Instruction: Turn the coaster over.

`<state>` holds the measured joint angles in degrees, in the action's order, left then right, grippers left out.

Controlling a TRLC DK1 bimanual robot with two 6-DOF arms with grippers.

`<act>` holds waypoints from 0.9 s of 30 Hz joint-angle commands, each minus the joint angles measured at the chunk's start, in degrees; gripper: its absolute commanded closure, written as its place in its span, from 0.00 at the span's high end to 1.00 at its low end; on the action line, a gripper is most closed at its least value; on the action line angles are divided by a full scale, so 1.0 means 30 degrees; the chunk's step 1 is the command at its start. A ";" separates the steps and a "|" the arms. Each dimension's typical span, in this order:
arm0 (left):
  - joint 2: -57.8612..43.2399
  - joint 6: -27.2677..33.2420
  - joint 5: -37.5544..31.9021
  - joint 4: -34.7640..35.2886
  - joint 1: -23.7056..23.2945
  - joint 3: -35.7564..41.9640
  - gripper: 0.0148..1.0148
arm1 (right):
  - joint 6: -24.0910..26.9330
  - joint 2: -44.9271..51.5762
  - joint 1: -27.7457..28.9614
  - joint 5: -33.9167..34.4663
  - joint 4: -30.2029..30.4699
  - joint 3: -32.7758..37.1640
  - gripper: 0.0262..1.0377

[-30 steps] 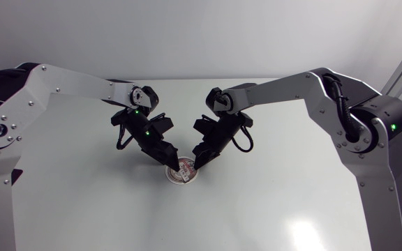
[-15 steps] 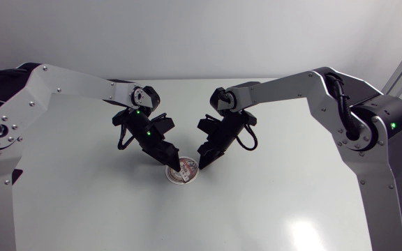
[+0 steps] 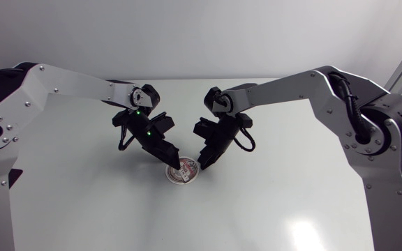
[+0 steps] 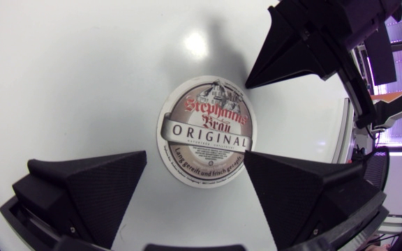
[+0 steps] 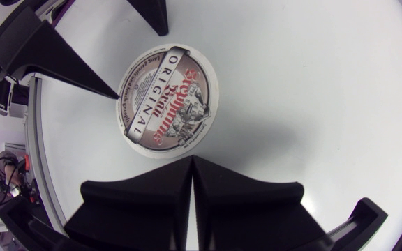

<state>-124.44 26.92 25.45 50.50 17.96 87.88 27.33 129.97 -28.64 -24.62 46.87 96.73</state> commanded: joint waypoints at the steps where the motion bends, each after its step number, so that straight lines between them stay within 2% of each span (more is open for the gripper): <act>1: 0.0114 -0.0535 -0.0398 0.0071 -0.0214 -0.0815 0.97 | 0.0557 0.0182 -0.0355 0.0444 -0.0009 -0.0983 0.02; 18: 0.0114 -0.0535 -0.0398 0.0129 -0.0272 -0.0786 0.97 | 0.0411 -0.1488 -0.1204 0.0444 0.0313 -0.0661 0.02; 27: -0.0121 -0.0535 -0.0398 0.0042 -0.0243 -0.0845 0.97 | 0.0528 -0.0346 -0.1292 0.0473 0.0196 -0.0368 0.02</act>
<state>-124.07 26.92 25.06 50.50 17.65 87.53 27.94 126.76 -32.38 -23.53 47.18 96.20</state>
